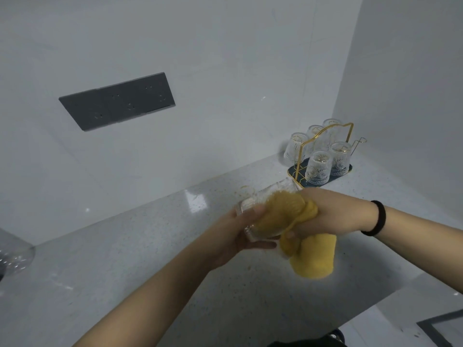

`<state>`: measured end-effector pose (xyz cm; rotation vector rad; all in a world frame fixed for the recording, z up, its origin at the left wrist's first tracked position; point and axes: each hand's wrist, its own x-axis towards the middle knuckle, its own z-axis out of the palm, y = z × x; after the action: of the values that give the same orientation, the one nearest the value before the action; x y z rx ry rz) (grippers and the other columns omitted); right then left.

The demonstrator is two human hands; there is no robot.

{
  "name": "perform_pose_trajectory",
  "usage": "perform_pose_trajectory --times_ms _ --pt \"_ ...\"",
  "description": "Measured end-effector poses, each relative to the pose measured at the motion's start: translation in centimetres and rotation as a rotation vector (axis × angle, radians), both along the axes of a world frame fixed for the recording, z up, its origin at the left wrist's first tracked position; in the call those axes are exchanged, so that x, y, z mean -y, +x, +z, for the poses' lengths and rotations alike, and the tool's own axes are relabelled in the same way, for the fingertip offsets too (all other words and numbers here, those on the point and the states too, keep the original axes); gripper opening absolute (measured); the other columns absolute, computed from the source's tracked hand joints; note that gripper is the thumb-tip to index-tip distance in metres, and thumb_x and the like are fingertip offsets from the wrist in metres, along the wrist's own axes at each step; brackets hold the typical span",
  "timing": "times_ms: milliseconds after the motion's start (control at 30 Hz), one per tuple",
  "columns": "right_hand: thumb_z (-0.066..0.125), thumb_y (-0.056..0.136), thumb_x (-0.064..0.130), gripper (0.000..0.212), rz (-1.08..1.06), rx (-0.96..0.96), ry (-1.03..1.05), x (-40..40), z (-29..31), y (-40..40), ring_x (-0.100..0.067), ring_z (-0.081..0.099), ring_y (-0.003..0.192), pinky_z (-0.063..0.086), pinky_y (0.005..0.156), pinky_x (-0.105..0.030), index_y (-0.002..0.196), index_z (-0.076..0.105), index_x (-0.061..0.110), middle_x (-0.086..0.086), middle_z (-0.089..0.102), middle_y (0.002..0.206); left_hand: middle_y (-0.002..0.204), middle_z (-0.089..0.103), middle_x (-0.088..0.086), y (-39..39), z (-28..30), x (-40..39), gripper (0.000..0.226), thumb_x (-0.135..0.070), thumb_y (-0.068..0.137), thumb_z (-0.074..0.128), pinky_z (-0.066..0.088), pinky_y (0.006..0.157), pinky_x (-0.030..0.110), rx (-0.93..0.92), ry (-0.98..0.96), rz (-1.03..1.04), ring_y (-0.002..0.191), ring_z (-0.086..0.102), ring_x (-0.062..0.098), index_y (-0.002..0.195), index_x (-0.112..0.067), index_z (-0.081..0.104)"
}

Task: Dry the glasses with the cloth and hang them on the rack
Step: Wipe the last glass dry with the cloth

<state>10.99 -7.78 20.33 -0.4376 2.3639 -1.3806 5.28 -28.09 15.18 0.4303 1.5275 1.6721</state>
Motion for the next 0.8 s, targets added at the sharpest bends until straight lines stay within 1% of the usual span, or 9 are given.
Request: perform_pose_trajectory --times_ms 67,133,300,400,500,600,667,733,800 --pt "0.068 0.071 0.006 0.041 -0.088 0.206 -0.332 -0.3 0.0 -0.3 -0.034 0.064 0.104 0.054 0.089 -0.04 0.11 0.063 -0.002 -0.023 0.067 0.112 0.124 0.06 0.02 0.2 -0.4 -0.3 0.078 -0.037 0.068 0.082 0.059 0.08 0.037 -0.217 0.022 0.094 0.102 0.069 0.025 0.132 -0.014 0.045" --pt "0.065 0.072 0.002 0.044 -0.082 0.266 -0.442 -0.3 -0.1 -0.3 -0.04 0.059 0.111 0.051 0.094 -0.046 0.114 0.06 -0.006 -0.025 0.063 0.118 0.116 0.062 0.014 0.2 -0.8 -0.5 0.072 -0.033 0.066 0.081 0.059 0.074 0.031 -0.267 0.063 0.168 0.094 0.071 0.02 0.127 -0.015 0.047" --pt "0.07 0.076 0.026 0.033 0.083 -0.222 0.239 0.1 0.9 0.5 0.004 0.06 0.092 0.047 0.082 -0.017 0.107 0.064 0.018 0.013 0.067 0.101 0.094 0.07 0.014 0.4 0.7 -0.3 0.048 -0.048 0.081 0.065 0.059 0.06 0.027 0.211 0.098 0.019 0.073 0.07 0.022 0.11 -0.009 0.065" --pt "0.07 0.073 0.031 0.03 0.084 -0.313 0.293 -0.2 1.1 0.6 0.005 0.059 0.087 0.046 0.075 -0.011 0.101 0.065 0.021 0.016 0.066 0.094 0.101 0.071 0.017 0.4 0.7 -0.3 0.056 -0.058 0.082 0.056 0.061 0.064 0.029 0.229 0.048 -0.037 0.079 0.073 0.025 0.115 -0.013 0.065" --pt "0.072 0.072 0.011 0.024 -0.051 -0.104 0.005 -0.7 1.3 0.3 -0.011 0.069 0.084 0.053 0.072 -0.023 0.096 0.071 0.011 -0.003 0.075 0.092 0.131 0.059 0.018 0.4 0.4 -0.7 0.08 -0.053 0.072 0.077 0.058 0.087 0.043 -0.062 0.08 0.009 0.109 0.067 0.03 0.136 -0.016 0.045" --pt "0.063 0.075 -0.005 0.035 -0.058 0.116 -0.349 -0.8 1.5 0.2 -0.026 0.067 0.101 0.055 0.084 -0.032 0.11 0.064 -0.001 -0.017 0.069 0.11 0.125 0.055 0.022 0.2 0.3 -1.3 0.084 -0.036 0.067 0.083 0.057 0.084 0.044 -0.217 0.126 0.099 0.109 0.064 0.035 0.135 -0.011 0.04" --pt "0.065 0.077 0.005 0.039 0.054 0.026 -0.168 -0.8 1.7 0.2 -0.017 0.063 0.109 0.051 0.092 -0.028 0.116 0.061 0.008 -0.01 0.067 0.119 0.126 0.056 0.027 0.1 0.9 -1.3 0.092 -0.045 0.067 0.084 0.056 0.087 0.048 -0.141 0.153 0.034 0.113 0.061 0.043 0.136 -0.002 0.042" --pt "0.066 0.079 0.02 0.034 0.172 -0.115 0.156 -0.4 1.4 0.7 -0.003 0.06 0.104 0.047 0.09 -0.017 0.113 0.061 0.02 0.004 0.066 0.116 0.121 0.065 0.019 0.2 1.2 -1.0 0.087 -0.049 0.063 0.086 0.059 0.081 0.041 0.012 0.12 -0.008 0.105 0.067 0.034 0.131 -0.006 0.052" --pt "0.061 0.081 0.03 0.03 0.231 -0.301 0.337 -0.1 0.6 1.1 -0.003 0.059 0.097 0.048 0.084 -0.021 0.108 0.063 0.017 0.004 0.066 0.108 0.108 0.071 0.013 0.3 1.2 -0.7 0.072 -0.047 0.062 0.087 0.061 0.071 0.033 0.216 0.083 -0.057 0.091 0.071 0.025 0.119 -0.012 0.061"
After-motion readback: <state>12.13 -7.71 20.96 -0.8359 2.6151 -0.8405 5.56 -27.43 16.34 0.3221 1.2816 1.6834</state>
